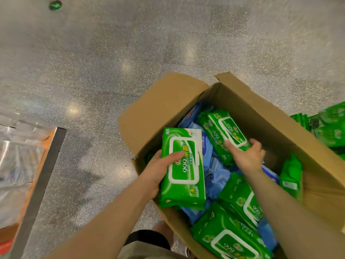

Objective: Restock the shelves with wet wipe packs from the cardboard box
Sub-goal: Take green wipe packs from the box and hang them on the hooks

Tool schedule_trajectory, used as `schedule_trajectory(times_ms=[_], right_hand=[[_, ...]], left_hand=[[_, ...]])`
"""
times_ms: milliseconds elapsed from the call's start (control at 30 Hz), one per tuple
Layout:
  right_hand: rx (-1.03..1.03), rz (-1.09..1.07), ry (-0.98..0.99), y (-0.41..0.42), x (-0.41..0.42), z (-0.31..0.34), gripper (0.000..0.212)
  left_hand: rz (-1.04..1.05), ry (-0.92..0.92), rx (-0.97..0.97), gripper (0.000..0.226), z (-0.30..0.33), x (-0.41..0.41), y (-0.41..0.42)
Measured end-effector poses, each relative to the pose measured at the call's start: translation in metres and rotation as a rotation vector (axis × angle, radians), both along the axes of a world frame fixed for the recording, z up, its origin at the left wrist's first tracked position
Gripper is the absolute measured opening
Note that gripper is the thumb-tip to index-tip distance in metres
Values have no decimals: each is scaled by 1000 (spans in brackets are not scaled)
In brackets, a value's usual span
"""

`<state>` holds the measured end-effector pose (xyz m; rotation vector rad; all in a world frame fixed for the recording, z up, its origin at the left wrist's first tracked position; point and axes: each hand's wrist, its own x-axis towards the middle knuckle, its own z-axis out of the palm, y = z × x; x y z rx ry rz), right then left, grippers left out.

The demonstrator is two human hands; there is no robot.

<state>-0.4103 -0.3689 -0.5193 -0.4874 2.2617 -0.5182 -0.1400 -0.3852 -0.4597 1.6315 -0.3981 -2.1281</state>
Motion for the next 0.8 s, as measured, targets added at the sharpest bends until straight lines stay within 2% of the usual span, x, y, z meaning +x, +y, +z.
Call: schedule_trajectory(times_ms=[100, 167, 233, 300, 400, 433, 500, 667, 800], right_hand=[[-12, -104, -52, -8, -13, -5, 76], [-30, -67, -104, -14, -18, -2, 72], [-8, -33, -169, -19, -20, 0, 87], [21, -69, -367, -25, -16, 4, 98], [15, -136, -647, -28, 1, 5, 60], [3, -175, -688, -28, 6, 5, 54], [-37, -298, -770, -25, 14, 3, 57], [-33, -347, -835, -12, 20, 23, 45], [-32, -311, -832, 19, 5, 71, 35]], left_hand=[[1, 5, -1, 80, -1, 2, 0], [7, 7, 11, 77, -2, 3, 1], [8, 17, 27, 75, 0, 3, 2], [-1, 20, 36, 76, -1, 3, 3], [-18, 20, 34, 81, -4, 5, 3], [-21, 16, 35, 83, -4, 5, 3], [-26, 15, 24, 85, -5, 6, 3], [-33, -2, -6, 74, 2, 7, 2], [-49, 71, 6, 66, 15, 6, 4]])
